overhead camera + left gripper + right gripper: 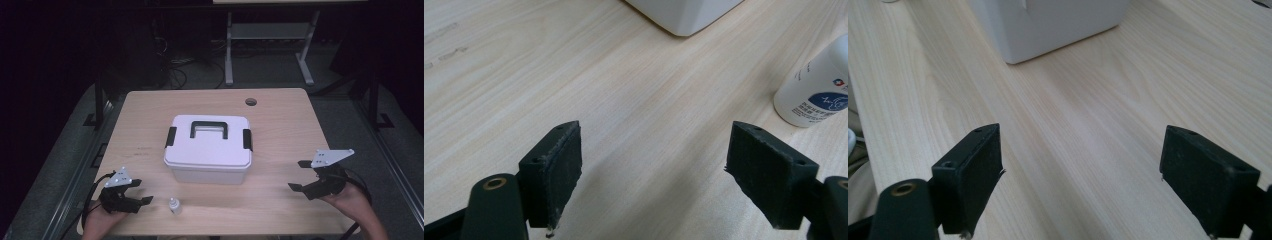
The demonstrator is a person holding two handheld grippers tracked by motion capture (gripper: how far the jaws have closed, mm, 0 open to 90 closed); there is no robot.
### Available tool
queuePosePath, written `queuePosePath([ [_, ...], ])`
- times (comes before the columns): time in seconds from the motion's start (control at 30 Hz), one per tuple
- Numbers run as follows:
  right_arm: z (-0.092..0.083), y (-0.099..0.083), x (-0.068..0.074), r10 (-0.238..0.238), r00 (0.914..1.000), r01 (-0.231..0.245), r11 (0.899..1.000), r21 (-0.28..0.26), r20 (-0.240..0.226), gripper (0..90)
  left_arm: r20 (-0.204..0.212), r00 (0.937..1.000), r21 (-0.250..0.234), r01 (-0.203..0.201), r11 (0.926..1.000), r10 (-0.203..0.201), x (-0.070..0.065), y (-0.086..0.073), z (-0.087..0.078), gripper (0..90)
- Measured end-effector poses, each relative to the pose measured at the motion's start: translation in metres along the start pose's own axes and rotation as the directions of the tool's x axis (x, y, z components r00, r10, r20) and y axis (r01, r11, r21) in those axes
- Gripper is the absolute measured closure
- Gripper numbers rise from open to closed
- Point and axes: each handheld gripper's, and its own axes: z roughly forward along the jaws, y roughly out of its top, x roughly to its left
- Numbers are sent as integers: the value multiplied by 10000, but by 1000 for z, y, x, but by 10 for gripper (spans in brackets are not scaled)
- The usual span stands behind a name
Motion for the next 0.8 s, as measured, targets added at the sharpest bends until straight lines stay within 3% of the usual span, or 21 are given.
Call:
queuePosePath([
  [0.8, -11, 49, -6, -1048, 9934, 1068, 9934, 429, -463, 175, 94, 9999, -99, 114, 9999, -113, 1, 0, -1, 208],
])
